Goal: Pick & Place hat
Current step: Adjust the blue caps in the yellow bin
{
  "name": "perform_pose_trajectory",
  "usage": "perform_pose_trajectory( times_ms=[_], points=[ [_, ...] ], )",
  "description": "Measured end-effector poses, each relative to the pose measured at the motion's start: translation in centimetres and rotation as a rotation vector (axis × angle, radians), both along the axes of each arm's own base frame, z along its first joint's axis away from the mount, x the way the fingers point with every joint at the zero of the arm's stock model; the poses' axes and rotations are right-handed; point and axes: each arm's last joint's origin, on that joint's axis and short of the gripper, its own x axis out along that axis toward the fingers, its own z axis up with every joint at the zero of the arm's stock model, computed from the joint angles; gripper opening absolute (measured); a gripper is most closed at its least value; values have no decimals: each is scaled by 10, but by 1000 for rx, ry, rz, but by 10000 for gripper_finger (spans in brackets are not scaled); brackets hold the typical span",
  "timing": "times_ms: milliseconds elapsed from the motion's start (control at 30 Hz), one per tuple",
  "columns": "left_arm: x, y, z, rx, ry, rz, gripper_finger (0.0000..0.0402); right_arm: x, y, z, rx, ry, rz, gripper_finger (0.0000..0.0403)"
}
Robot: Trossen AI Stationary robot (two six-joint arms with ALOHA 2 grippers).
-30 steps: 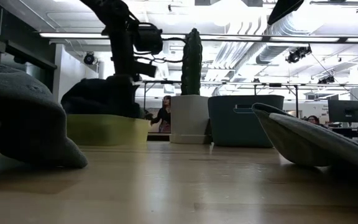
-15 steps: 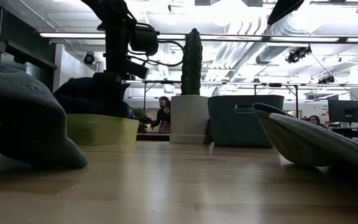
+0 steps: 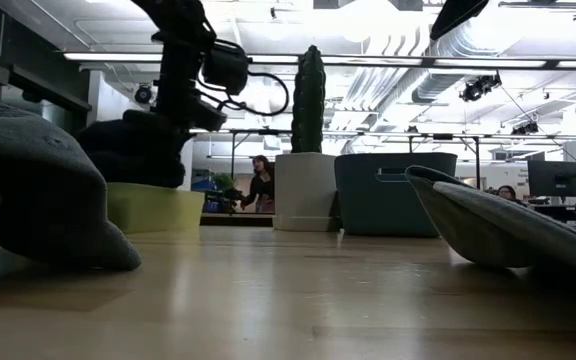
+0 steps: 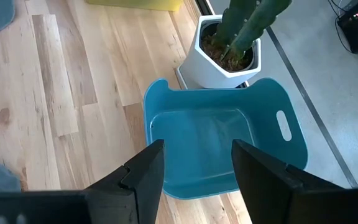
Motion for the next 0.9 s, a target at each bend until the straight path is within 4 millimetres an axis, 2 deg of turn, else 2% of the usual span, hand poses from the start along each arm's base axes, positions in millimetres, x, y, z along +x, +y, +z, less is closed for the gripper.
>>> perform_pose_trajectory(
  times_ms=[133, 567, 900],
  points=[
    [-2, -2, -3, -33, 15, -5, 0, 0, 0, 0, 0, 0, 0, 181],
    [-18, -9, -38, -46, 75, 99, 0, 0, 0, 0, -2, 2, 3, 181],
    [-35, 1, -63, -149, 35, 198, 0, 0, 0, 0, 10, -2, 14, 181]
  ],
)
